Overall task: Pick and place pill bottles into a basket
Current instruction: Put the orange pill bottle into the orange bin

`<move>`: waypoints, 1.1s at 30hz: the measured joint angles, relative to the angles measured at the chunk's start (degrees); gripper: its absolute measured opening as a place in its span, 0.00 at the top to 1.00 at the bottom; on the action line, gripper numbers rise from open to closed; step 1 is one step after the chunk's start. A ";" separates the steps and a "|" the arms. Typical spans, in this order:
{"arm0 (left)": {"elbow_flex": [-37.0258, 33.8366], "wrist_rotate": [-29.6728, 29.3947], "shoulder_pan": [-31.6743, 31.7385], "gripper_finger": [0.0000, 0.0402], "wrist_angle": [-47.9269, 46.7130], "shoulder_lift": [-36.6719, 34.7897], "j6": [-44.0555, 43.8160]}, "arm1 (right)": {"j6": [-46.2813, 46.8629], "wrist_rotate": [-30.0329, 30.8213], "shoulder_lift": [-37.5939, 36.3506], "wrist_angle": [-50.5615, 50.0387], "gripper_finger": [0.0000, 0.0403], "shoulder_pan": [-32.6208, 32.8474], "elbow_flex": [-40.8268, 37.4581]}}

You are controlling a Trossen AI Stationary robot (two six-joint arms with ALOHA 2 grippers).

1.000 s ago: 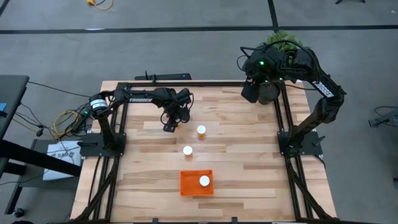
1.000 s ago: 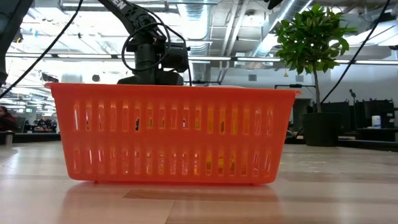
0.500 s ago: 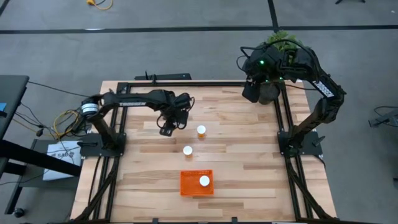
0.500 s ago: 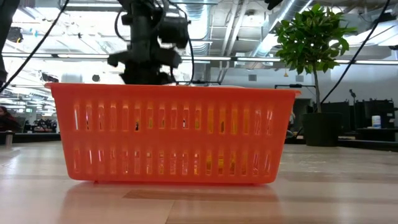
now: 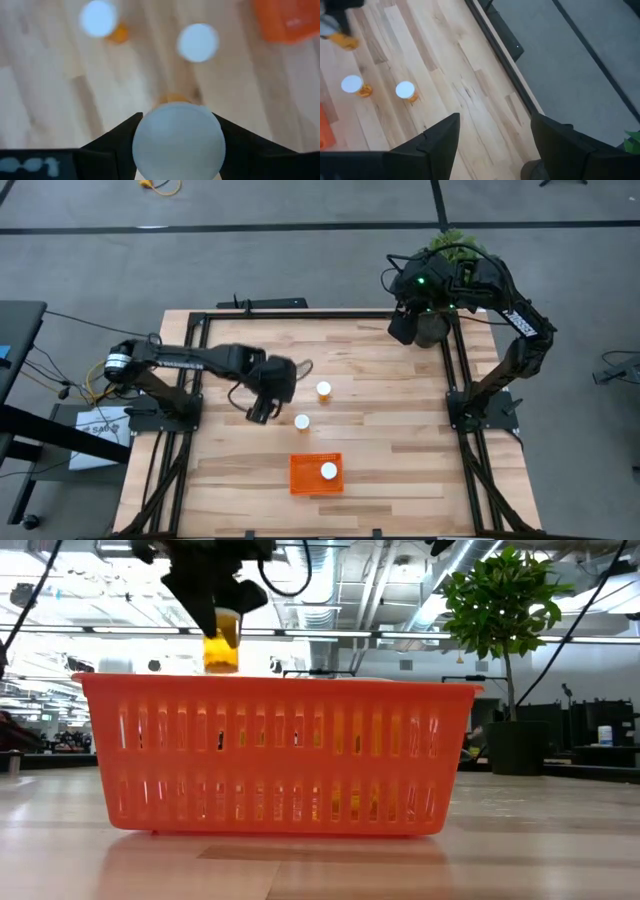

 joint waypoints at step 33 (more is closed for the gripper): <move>16.83 2.91 -20.28 0.51 6.66 21.44 -0.83 | 4.53 -0.07 -0.02 0.01 0.40 0.02 0.02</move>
